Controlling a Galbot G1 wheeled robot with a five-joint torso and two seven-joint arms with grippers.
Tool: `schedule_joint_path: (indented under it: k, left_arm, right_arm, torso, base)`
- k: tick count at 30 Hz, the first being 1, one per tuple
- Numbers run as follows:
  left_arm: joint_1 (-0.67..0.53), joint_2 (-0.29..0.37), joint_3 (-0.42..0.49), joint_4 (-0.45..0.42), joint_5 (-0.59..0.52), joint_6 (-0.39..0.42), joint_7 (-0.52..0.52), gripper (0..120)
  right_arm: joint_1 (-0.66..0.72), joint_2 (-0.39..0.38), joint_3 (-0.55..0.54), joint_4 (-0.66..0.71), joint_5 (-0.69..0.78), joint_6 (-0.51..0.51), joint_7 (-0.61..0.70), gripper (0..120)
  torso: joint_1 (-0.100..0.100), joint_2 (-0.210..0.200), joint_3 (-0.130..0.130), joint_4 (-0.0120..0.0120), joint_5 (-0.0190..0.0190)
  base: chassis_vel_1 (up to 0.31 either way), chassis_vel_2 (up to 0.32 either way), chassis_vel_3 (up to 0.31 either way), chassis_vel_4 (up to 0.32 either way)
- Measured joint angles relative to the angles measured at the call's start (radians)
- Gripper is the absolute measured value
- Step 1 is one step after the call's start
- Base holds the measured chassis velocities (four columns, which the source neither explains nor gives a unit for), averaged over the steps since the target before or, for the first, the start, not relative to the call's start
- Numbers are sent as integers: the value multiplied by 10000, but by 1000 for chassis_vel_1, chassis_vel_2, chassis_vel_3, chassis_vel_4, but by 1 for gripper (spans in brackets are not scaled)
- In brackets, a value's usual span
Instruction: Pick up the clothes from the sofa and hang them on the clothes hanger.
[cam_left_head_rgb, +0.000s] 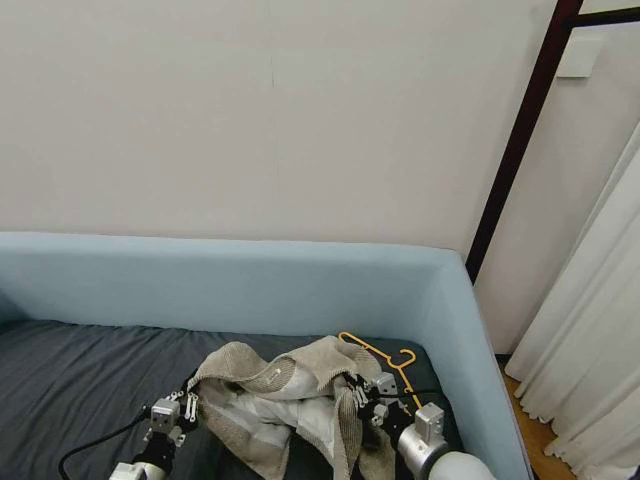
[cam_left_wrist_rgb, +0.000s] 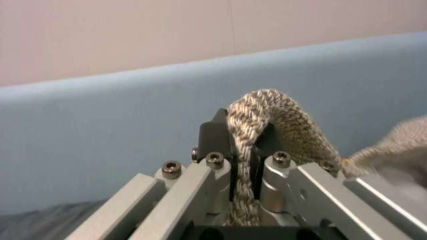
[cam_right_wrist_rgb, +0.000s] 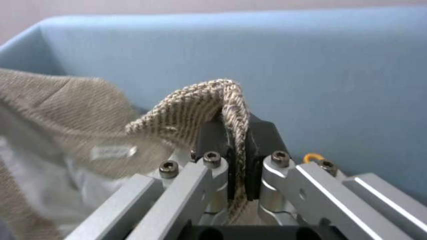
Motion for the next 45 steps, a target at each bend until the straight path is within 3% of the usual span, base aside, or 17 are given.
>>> schedule_joint_path:
  k: [4,10,20,23,26,28,31,35,45]
  left_arm:
    - [461,587,-286,-935,-238,109,-87,1]
    - [1237,791,-1176,-1723,-417,373,-300,1]
    - [2565,857,-2740,-2552,-607,1044,-582,1]
    - [2580,840,-2791,-2582,-684,1385,-601,1]
    - [1876,643,-2162,-1813,-956,2144,-769,1]
    - [1515,544,-1902,-1448,-1041,2312,-834,1]
    - [-4,103,-854,74,-921,2518,-930,1]
    - [-914,-265,-163,968,-684,2569,-982,1]
    - [-1359,-946,895,1859,145,2423,-908,1]
  right_arm:
    - [-626,-521,1132,941,530,-91,271,2]
    - [-1307,-759,2080,1847,862,-126,474,2]
    - [-2147,-906,2784,3082,1449,-261,918,2]
    - [-2201,-781,2705,2865,1433,-255,843,2]
    - [-2120,-415,2309,1507,1147,110,401,2]
    - [-2036,-275,2167,948,1033,300,182,2]
    - [-1609,317,1670,-1026,546,841,-447,2]
    - [-1443,733,1262,-2316,41,1149,-761,2]
    - [-1437,1307,705,-3826,-871,1321,-980,2]
  torso:
    - [0,0,0,-8,1]
    - [0,1,-1,-4,-2]
    - [-1,1,-1,-4,-2]
    - [-1,3,-2,-3,-1]
    - [-1,1,0,-4,2]
    - [-1,1,0,-3,-1]
    - [0,0,1,-6,-2]
    - [0,-2,1,-6,3]
    - [0,-1,0,-4,-2]
  base:
    - [0,0,0,0]
    - [0,0,0,0]
    - [0,0,0,0]
    - [0,0,0,0]
    - [0,0,0,0]
    - [0,0,0,0]
    - [0,0,0,0]
    - [0,0,0,0]
    - [0,0,0,0]
